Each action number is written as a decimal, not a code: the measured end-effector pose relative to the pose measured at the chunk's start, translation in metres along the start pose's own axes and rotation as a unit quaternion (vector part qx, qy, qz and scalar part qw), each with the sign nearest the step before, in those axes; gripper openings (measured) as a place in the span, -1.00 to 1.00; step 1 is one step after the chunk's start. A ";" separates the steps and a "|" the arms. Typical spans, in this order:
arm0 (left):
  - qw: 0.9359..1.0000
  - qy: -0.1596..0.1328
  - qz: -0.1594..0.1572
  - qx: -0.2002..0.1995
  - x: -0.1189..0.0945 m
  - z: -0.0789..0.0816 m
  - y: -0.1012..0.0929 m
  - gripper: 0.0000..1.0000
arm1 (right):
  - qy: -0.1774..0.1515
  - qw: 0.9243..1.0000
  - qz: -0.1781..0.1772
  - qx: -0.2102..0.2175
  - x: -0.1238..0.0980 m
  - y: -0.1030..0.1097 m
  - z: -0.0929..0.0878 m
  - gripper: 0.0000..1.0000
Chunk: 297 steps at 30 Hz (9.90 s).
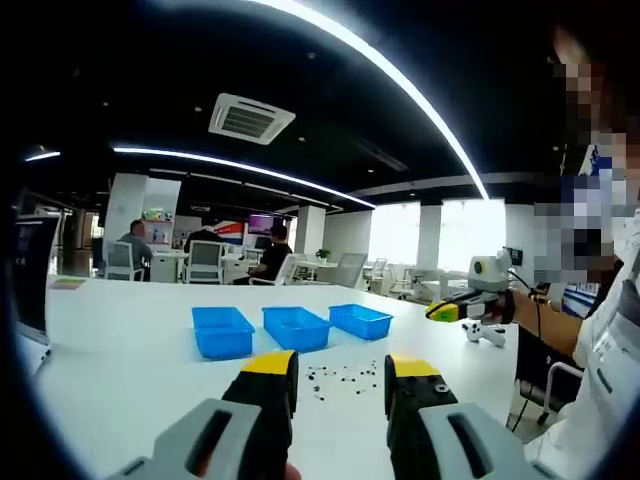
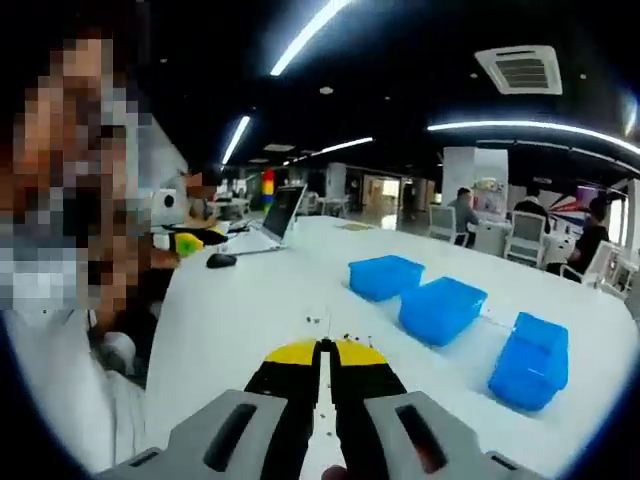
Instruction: Pick up the resistors one by one and place each resistor into its matching bin, sorting the parts by color and model until every resistor is separated into the correct bin for its type
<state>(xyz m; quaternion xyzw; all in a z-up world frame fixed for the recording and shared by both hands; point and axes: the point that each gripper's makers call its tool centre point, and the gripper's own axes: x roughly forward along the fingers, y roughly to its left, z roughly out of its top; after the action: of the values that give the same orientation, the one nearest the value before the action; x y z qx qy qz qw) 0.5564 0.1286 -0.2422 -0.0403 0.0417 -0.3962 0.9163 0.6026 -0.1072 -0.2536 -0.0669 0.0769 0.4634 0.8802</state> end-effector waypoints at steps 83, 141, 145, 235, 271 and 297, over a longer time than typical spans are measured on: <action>1.000 -0.020 0.007 -0.001 -0.014 0.012 0.003 -0.26 | 0.038 0.995 -0.093 0.019 0.320 -0.111 0.073 0.08; 1.000 -0.007 0.004 0.007 -0.005 0.007 0.003 -0.26 | -0.058 0.992 -0.109 0.011 -0.040 0.001 0.021 -0.09; 1.000 -0.005 0.002 0.007 -0.004 0.006 0.002 -0.26 | -0.029 0.994 -0.102 -0.016 -0.032 -0.001 0.021 -0.16; 1.000 -0.009 -0.006 0.008 -0.004 0.009 -0.005 -0.27 | 0.076 0.994 0.062 -0.042 0.053 -0.003 0.018 -0.86; 1.000 -0.004 -0.005 0.009 -0.004 0.006 -0.003 -0.27 | -0.084 0.992 -0.050 0.076 -0.036 0.001 0.023 -0.86; 1.000 -0.013 -0.003 0.012 -0.009 0.013 -0.003 -0.27 | 0.005 1.000 -0.002 0.025 0.195 -0.034 0.083 -0.86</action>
<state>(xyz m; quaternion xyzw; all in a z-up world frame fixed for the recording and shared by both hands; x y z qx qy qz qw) 0.5498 0.1337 -0.2288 -0.0346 0.0250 -0.3991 0.9159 0.7456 0.0462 -0.2092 -0.0472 0.0930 0.4594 0.8821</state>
